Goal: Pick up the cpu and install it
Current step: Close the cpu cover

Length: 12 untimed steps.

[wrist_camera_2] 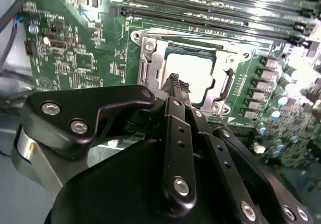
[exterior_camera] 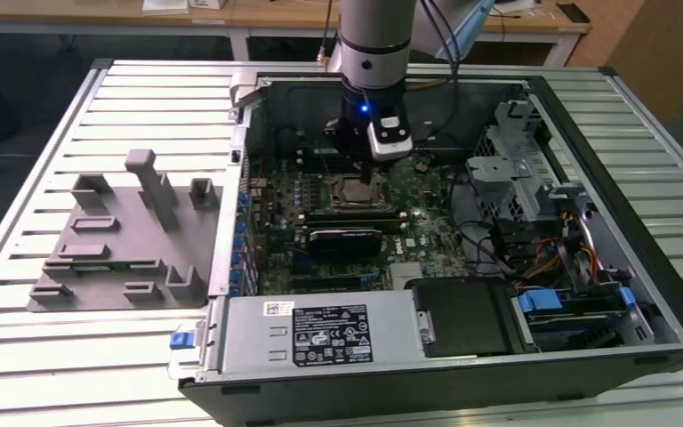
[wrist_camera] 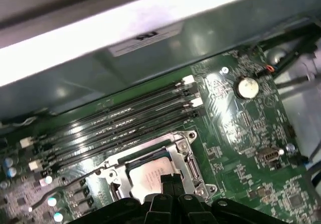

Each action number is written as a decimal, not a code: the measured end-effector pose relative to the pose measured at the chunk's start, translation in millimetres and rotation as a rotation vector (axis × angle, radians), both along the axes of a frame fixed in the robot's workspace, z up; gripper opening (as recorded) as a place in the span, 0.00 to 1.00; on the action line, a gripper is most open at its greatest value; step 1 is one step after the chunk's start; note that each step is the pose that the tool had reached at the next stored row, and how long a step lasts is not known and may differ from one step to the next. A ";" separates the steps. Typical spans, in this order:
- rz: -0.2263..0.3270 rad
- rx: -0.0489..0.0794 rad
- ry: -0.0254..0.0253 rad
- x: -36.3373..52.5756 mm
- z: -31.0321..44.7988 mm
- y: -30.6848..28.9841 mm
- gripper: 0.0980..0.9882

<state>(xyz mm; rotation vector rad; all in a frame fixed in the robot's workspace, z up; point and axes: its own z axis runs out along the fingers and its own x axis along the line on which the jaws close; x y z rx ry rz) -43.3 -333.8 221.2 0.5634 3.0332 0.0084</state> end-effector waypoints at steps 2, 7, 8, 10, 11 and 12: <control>0.033 -0.001 0.0000 0.0 0.0 0.0 0.01; 0.116 -0.001 0.0000 0.0 0.0 0.0 0.01; 0.132 -0.002 0.0000 0.0 0.0 0.0 0.01; 0.164 -0.002 0.0000 0.0 0.0 0.0 0.01; 0.179 -0.002 0.0000 0.0 0.0 0.0 0.01; 0.195 -0.002 0.0000 0.0 0.0 0.0 0.01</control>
